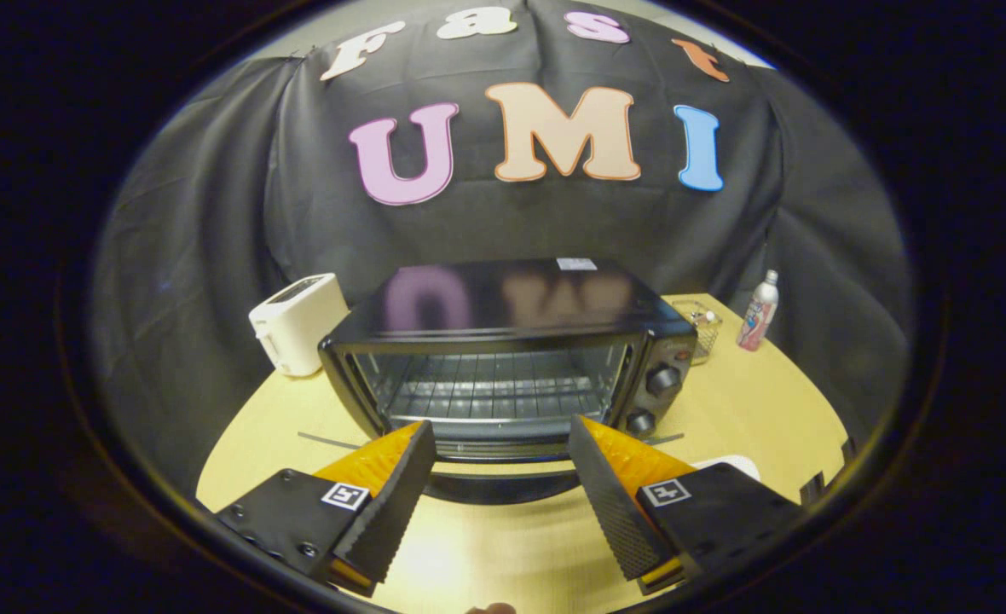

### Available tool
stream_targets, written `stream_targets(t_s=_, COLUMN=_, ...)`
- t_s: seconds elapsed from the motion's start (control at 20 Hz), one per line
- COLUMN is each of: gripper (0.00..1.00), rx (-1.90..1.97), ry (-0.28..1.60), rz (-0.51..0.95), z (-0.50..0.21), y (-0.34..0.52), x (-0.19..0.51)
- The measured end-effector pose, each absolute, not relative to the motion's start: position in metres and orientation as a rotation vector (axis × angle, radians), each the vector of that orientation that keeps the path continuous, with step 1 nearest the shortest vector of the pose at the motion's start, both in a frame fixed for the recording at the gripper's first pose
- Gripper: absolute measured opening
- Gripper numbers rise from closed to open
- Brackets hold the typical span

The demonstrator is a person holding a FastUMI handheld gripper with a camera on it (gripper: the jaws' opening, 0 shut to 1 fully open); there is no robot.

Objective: Open the toaster oven, put the food inside, and close the toaster oven door.

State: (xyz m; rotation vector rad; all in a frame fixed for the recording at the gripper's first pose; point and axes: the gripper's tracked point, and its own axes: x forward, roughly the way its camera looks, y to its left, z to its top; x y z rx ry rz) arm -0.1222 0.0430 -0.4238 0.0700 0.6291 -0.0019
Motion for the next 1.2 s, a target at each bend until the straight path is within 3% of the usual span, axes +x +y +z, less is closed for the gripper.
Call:
stream_targets(t_s=0.7, gripper=0.99, rx=0.048, ry=0.933, rz=-0.013, z=-0.542, y=0.049, x=-0.179)
stream_targets(t_s=1.2, gripper=0.99, rx=0.079, ry=0.857, rz=-0.024, z=-0.522, y=0.044, x=-0.155)
